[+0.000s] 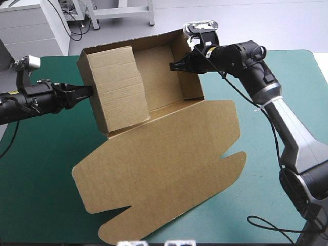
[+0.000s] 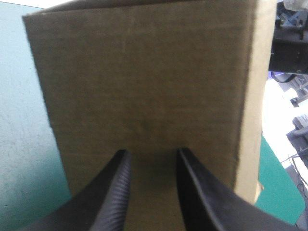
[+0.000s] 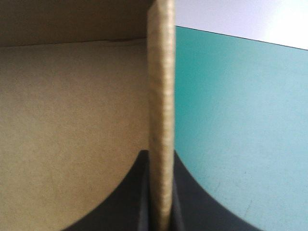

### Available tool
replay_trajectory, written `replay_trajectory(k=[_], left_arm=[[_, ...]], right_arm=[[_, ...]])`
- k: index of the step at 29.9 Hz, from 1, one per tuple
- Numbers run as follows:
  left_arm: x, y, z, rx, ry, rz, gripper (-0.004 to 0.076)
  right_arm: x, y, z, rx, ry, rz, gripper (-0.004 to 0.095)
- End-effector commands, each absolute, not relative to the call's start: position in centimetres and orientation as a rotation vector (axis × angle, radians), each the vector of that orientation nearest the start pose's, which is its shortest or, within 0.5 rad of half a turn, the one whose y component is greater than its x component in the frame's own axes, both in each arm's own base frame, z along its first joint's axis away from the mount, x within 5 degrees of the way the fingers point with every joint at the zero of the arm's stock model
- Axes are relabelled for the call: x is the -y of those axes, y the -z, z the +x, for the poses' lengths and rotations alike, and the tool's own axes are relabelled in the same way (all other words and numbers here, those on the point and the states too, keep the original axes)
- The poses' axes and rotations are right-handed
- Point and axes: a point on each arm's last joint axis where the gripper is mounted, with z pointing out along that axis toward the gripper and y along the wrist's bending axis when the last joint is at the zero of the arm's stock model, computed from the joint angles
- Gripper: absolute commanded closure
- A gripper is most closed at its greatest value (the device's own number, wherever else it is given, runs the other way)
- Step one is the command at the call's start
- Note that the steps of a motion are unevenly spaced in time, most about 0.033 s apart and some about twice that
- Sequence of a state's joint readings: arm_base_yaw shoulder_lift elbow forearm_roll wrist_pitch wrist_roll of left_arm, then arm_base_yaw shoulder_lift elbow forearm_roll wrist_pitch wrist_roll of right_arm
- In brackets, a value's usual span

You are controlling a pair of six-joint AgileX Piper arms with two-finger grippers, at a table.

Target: Fold the box

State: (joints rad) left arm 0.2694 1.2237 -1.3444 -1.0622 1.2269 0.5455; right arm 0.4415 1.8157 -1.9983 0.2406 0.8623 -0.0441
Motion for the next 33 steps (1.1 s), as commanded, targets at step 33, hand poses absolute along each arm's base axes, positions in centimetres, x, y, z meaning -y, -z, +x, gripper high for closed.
replay_trajectory(k=[33], left_arm=[[-1.7,-42.3,24.7,-2.26,0.437,-0.026,0.041]], right_arm=[[-25.9,-42.9,34.3,-2.025,-0.609,-0.616,0.0911]])
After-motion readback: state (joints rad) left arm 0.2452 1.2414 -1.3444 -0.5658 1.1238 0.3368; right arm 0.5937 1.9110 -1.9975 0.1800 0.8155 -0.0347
